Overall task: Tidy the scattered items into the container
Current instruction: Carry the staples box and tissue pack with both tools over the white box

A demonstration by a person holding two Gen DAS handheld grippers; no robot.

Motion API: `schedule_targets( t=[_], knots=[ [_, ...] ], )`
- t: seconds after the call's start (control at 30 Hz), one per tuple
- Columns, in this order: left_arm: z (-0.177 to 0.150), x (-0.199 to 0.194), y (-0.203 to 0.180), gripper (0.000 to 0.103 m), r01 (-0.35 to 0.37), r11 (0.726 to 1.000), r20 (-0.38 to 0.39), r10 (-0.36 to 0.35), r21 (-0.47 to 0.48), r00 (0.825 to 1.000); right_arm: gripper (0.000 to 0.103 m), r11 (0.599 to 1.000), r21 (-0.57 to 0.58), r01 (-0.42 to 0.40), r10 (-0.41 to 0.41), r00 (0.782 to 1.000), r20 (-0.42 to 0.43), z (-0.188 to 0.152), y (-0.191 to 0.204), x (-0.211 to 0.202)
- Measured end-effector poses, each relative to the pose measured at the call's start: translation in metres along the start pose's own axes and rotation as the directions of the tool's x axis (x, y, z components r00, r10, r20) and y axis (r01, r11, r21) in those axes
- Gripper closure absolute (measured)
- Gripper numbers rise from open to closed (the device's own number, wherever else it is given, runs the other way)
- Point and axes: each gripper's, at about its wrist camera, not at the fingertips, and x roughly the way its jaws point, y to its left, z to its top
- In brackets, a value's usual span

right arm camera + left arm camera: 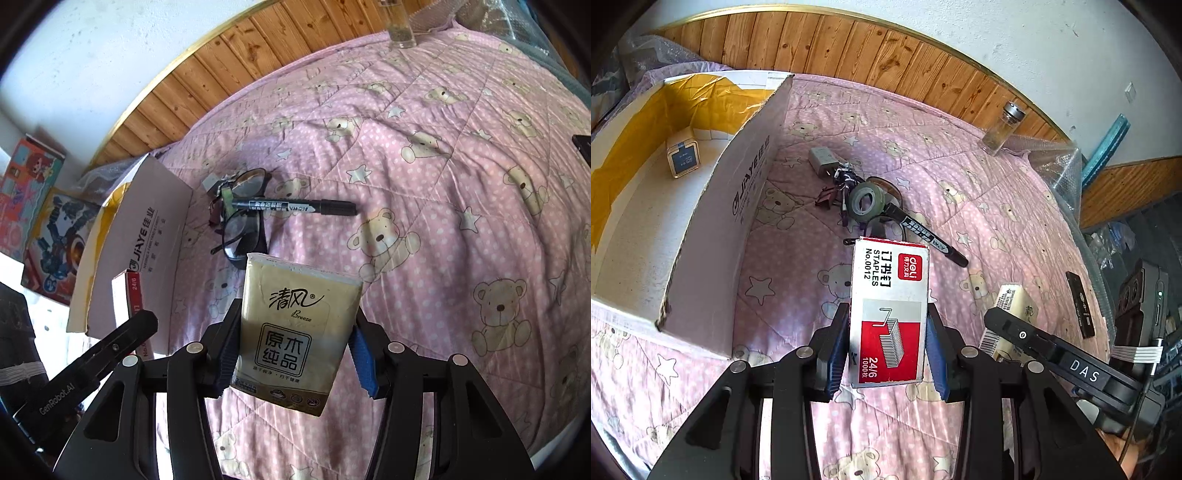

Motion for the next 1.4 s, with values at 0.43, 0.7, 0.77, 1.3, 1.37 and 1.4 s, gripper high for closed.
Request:
schedule_targets(
  t=[0.43, 0.7, 0.77, 1.3, 1.37, 1.4],
  knots=[
    [-0.021, -0.040, -0.016, 0.063, 0.019, 0.999, 0.056, -0.022, 0.050, 0.998, 0.048, 0.996, -0.082, -0.039, 0.039, 0.999, 0.008, -0.029, 0.026, -0.023],
    [-0.026, -0.063, 0.000, 0.063, 0.025, 0.999, 0.102, -0.027, 0.022, 0.994, 0.048, 0.977, -0.201, -0.077, 0.081, 0.997, 0.013, -0.041, 0.062, -0.035],
    [-0.026, -0.070, 0.006, 0.063, 0.027, 1.000, 0.119, -0.028, 0.008, 0.992, 0.048, 0.966, -0.242, -0.090, 0.096, 0.995, 0.013, -0.043, 0.075, -0.037],
    [-0.035, -0.122, 0.076, 0.063, 0.043, 0.991, 0.204, -0.016, -0.130, 0.979, 0.047, 0.853, -0.491, -0.176, 0.182, 0.983, -0.036, -0.061, 0.173, -0.042],
    [-0.034, -0.126, 0.087, 0.063, 0.046, 0.988, 0.212, -0.013, -0.150, 0.977, 0.047, 0.837, -0.515, -0.185, 0.190, 0.981, -0.043, -0.059, 0.184, -0.042],
    [-0.033, -0.129, 0.092, 0.063, 0.048, 0.986, 0.217, -0.012, -0.161, 0.976, 0.047, 0.829, -0.526, -0.190, 0.195, 0.980, -0.045, -0.059, 0.190, -0.042]
  ],
)
